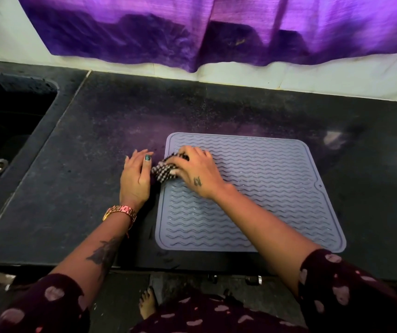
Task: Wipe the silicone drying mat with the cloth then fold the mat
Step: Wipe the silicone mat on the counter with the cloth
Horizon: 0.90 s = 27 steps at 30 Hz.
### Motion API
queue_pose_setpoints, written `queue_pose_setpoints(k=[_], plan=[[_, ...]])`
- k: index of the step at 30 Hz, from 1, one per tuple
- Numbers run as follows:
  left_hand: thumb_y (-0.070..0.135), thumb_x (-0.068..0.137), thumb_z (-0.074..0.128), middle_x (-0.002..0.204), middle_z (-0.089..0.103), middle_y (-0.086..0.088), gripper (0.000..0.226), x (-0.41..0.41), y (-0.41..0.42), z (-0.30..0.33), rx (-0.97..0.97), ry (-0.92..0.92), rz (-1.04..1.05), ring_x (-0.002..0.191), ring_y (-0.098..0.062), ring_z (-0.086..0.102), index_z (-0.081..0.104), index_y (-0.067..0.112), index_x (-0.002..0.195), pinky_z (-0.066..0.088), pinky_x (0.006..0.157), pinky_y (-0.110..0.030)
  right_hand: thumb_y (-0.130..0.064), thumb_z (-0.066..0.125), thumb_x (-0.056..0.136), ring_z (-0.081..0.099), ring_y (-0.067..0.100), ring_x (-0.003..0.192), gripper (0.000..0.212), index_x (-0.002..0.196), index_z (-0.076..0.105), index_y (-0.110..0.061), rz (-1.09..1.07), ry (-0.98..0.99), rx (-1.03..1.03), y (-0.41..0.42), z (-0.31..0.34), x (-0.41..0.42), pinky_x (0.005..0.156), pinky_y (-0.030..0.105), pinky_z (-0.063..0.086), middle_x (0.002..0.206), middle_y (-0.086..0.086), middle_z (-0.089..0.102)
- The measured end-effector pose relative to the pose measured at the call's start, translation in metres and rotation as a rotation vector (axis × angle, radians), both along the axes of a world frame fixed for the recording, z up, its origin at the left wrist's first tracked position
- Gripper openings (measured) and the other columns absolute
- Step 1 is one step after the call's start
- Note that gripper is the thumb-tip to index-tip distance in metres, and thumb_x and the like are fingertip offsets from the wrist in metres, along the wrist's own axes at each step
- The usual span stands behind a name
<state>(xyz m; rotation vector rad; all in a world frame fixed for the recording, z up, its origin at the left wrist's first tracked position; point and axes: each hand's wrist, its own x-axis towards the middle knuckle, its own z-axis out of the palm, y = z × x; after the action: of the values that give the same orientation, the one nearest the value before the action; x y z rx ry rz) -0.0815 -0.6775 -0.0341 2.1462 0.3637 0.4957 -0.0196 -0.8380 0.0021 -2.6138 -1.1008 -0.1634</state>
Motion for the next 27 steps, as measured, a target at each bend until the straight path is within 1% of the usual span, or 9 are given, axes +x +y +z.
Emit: queue_pose_setpoints(k=[2,6,9,11,16,18,21,24,27], plan=[[0.033,0.093,0.03,0.133,0.055,-0.013,0.049,-0.001,-0.001,0.001,0.014,0.007,-0.007,0.135,-0.029,0.036,0.06,0.006,0.121,0.013,0.116,-0.037,-0.029,0.058,0.088,0.047,0.028,0.106,0.032,0.12,0.058,-0.028,-0.093,-0.02,0.055,0.002,-0.001,0.009,0.087,0.041,0.034,0.12,0.008,0.052],[0.028,0.096,0.036,0.137,0.051,-0.013,0.042,0.0,0.0,0.001,0.084,0.066,-0.014,0.138,-0.028,0.032,0.058,0.006,0.124,0.011,0.118,-0.039,-0.03,0.045,0.094,0.035,0.029,0.122,0.044,0.136,0.038,-0.037,-0.03,-0.03,-0.142,0.005,-0.019,0.007,0.098,0.045,0.028,0.14,0.008,0.037],[0.023,0.099,0.038,0.144,0.043,-0.012,0.039,0.004,0.0,-0.003,0.225,0.153,-0.002,0.141,-0.029,0.024,0.052,0.006,0.131,0.005,0.119,-0.04,-0.033,0.044,0.094,0.037,0.03,0.12,0.043,0.136,0.038,-0.04,0.003,0.052,-0.171,0.006,-0.012,0.024,0.097,0.045,0.029,0.138,0.008,0.038],[0.029,0.098,0.035,0.148,0.038,-0.013,0.045,0.005,-0.001,-0.004,0.307,0.195,-0.01,0.143,-0.032,0.019,0.049,0.006,0.134,0.002,0.119,-0.041,-0.032,0.047,0.094,0.04,0.03,0.117,0.042,0.135,0.041,-0.04,0.027,0.082,-0.154,0.008,-0.005,0.038,0.094,0.044,0.032,0.133,0.009,0.043],[0.029,0.098,0.04,0.153,0.028,-0.011,0.045,0.006,-0.001,-0.006,0.384,0.216,-0.011,0.145,-0.03,0.009,0.043,0.012,0.14,-0.003,0.119,-0.042,-0.022,0.048,0.093,0.037,0.031,0.119,0.055,0.14,0.029,-0.042,-0.097,-0.077,-0.151,0.01,-0.021,0.028,0.094,0.045,0.03,0.141,0.009,0.036],[0.03,0.098,0.04,0.154,0.026,-0.011,0.046,0.007,-0.001,-0.006,0.41,0.224,-0.012,0.145,-0.03,0.008,0.041,0.012,0.141,-0.003,0.119,-0.042,-0.025,0.043,0.095,0.035,0.032,0.121,0.052,0.141,0.026,-0.044,-0.077,-0.023,-0.187,0.01,-0.02,0.034,0.097,0.046,0.028,0.143,0.01,0.033],[0.032,0.098,0.04,0.154,0.025,-0.01,0.048,0.008,-0.001,-0.006,0.438,0.238,-0.006,0.145,-0.03,0.008,0.04,0.012,0.141,-0.002,0.119,-0.042,-0.033,0.039,0.097,0.039,0.032,0.118,0.043,0.138,0.033,-0.043,-0.023,0.073,-0.194,0.012,-0.004,0.059,0.096,0.046,0.032,0.136,0.01,0.04],[0.032,0.098,0.039,0.154,0.025,-0.011,0.048,0.007,-0.001,-0.007,0.431,0.24,-0.004,0.145,-0.029,0.008,0.039,0.013,0.142,-0.003,0.119,-0.041,-0.023,0.049,0.093,0.042,0.031,0.114,0.05,0.138,0.034,-0.04,-0.119,-0.005,-0.128,0.019,-0.001,0.065,0.091,0.044,0.034,0.133,0.01,0.043],[0.035,0.098,0.038,0.154,0.025,-0.01,0.049,0.008,-0.001,-0.007,0.43,0.248,-0.004,0.146,-0.029,0.008,0.039,0.013,0.142,-0.003,0.119,-0.041,-0.01,0.049,0.086,0.035,0.035,0.121,0.069,0.141,0.023,-0.042,-0.154,-0.027,-0.214,0.026,-0.013,0.054,0.096,0.048,0.031,0.143,0.013,0.03]])
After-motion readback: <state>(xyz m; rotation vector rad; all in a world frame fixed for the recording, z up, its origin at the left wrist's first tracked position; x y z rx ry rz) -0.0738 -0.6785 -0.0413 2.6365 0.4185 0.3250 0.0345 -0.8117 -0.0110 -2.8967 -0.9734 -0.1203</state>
